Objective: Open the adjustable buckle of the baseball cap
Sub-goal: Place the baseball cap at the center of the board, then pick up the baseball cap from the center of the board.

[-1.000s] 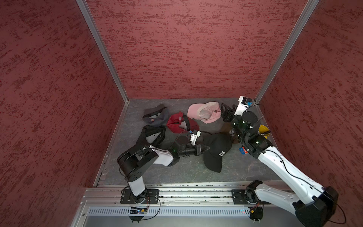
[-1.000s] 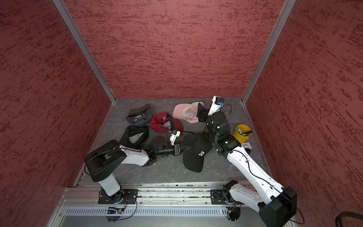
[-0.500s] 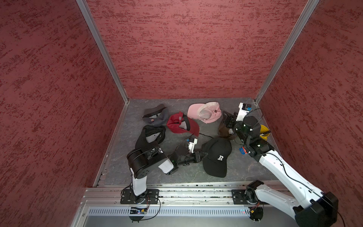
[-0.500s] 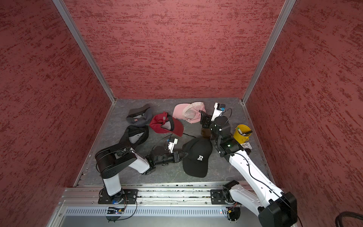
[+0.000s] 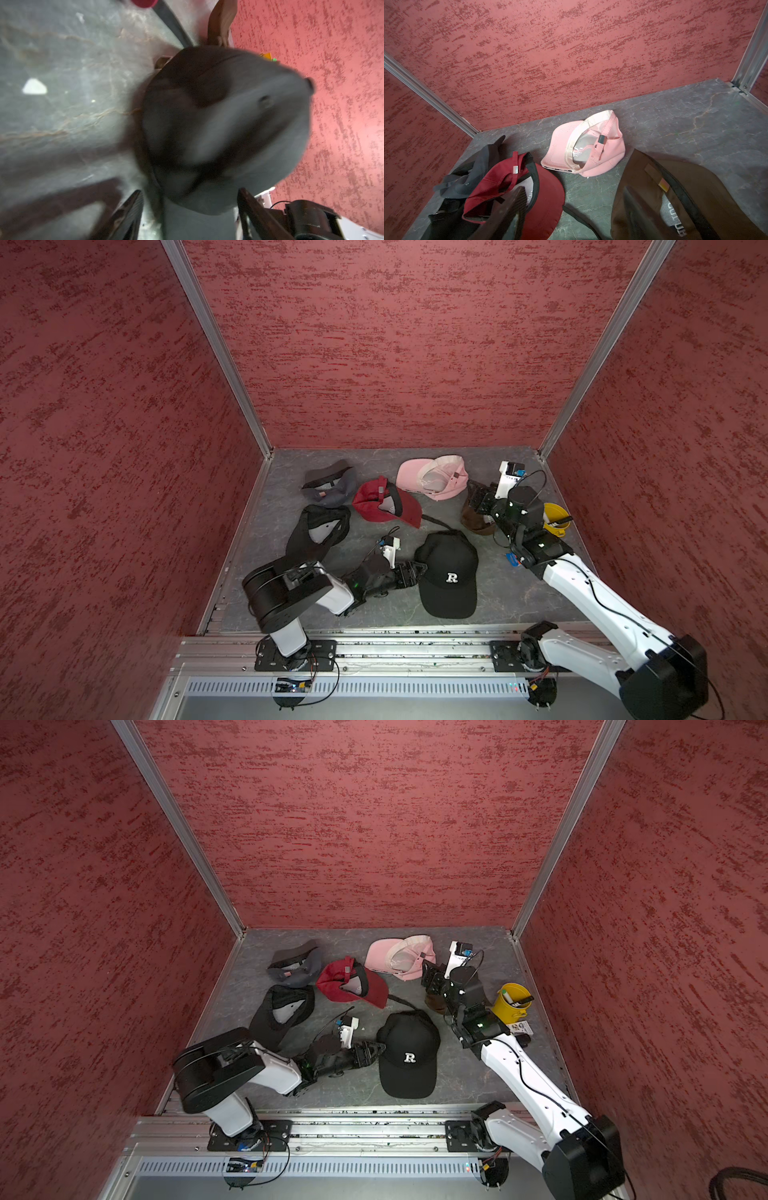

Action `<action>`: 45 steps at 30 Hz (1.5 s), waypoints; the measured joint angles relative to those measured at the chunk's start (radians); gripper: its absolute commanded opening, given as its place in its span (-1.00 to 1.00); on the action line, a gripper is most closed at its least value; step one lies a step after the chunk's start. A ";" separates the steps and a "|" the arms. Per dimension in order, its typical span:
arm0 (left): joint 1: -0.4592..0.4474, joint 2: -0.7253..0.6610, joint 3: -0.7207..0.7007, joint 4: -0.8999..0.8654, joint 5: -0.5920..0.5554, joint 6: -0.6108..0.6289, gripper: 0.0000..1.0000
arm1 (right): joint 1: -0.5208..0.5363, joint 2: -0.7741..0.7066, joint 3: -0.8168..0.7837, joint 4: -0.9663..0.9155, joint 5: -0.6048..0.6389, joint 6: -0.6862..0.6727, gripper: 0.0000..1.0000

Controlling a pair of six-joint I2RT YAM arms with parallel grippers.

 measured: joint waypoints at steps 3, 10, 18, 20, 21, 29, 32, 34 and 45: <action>-0.020 -0.171 0.083 -0.237 -0.052 0.087 0.76 | -0.016 0.027 0.007 0.000 0.000 0.007 0.48; 0.064 -0.397 0.219 -0.606 -0.097 0.281 0.82 | -0.057 0.084 0.025 -0.008 -0.005 0.026 0.48; 0.213 -0.269 0.478 -0.840 0.016 0.473 0.82 | -0.138 0.180 0.079 -0.053 -0.085 0.013 0.47; 0.234 -0.222 0.541 -0.866 0.050 0.511 0.81 | -0.155 0.214 0.092 -0.061 -0.111 0.002 0.45; 0.243 -0.200 0.569 -0.875 0.066 0.529 0.81 | -0.163 0.233 0.096 -0.064 -0.127 -0.005 0.45; 0.295 -0.067 0.706 -0.929 0.166 0.616 0.81 | -0.212 0.476 0.236 -0.164 -0.279 -0.073 0.41; 0.300 -0.045 0.731 -0.935 0.184 0.633 0.81 | -0.219 0.548 0.277 -0.201 -0.315 -0.093 0.40; 0.302 -0.042 0.735 -0.937 0.192 0.637 0.81 | -0.222 0.584 0.303 -0.229 -0.333 -0.105 0.40; 0.325 -0.040 0.735 -0.947 0.197 0.640 0.80 | -0.302 0.731 0.406 -0.282 -0.373 -0.168 0.34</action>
